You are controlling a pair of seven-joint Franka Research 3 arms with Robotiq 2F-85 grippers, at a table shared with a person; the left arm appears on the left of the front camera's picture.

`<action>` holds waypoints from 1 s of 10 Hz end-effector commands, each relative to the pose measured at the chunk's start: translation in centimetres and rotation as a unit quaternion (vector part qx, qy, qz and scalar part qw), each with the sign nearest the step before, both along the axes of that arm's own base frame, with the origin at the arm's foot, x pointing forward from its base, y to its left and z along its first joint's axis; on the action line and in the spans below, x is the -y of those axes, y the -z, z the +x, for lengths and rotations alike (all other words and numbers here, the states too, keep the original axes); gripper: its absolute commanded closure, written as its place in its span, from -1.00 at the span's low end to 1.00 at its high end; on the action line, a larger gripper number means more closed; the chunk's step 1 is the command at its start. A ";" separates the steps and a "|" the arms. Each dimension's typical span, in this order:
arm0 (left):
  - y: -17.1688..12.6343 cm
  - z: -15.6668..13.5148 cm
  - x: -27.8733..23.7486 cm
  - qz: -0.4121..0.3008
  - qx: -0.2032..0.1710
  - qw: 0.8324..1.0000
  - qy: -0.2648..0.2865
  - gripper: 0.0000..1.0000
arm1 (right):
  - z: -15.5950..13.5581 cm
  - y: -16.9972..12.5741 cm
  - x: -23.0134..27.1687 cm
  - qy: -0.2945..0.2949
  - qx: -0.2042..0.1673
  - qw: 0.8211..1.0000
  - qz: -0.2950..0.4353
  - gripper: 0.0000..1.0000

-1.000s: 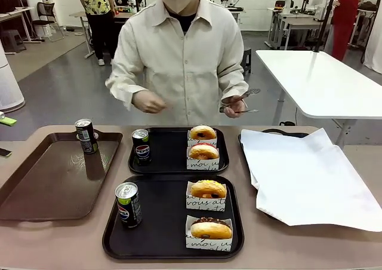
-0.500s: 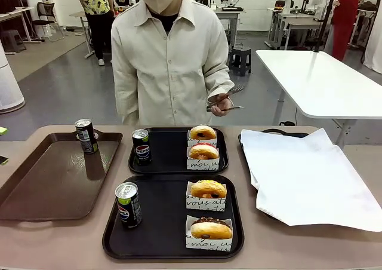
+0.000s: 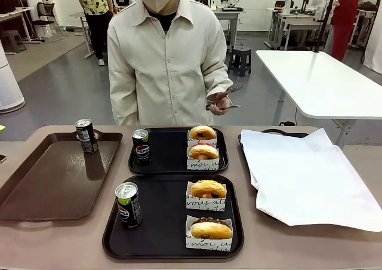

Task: Set up donuts and drinks on trays.
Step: Pick up one Pepsi coke from the Handle tray and place it on the Flat Tray without a Pepsi coke.

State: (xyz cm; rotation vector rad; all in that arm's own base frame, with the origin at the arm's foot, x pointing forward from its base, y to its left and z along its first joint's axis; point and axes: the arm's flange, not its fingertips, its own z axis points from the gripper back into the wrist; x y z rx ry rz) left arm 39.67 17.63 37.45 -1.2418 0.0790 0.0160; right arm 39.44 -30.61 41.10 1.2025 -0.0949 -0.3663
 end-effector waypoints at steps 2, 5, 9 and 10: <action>-0.4 -0.2 0.1 0.007 -0.007 1.000 -0.009 -1.00 | 0.1 -0.1 -0.1 0.002 0.008 1.000 0.006 -1.00; -0.4 -0.2 0.1 0.007 -0.007 1.000 -0.009 -1.00 | 0.1 -0.1 -0.1 0.002 0.008 1.000 0.006 -1.00; -0.4 -0.2 0.1 0.007 -0.007 1.000 -0.009 -1.00 | 0.1 -0.1 -0.1 0.002 0.008 1.000 0.006 -1.00; -0.4 -0.2 0.1 0.007 -0.007 1.000 -0.009 -1.00 | 0.1 -0.1 -0.1 0.002 0.008 1.000 0.006 -1.00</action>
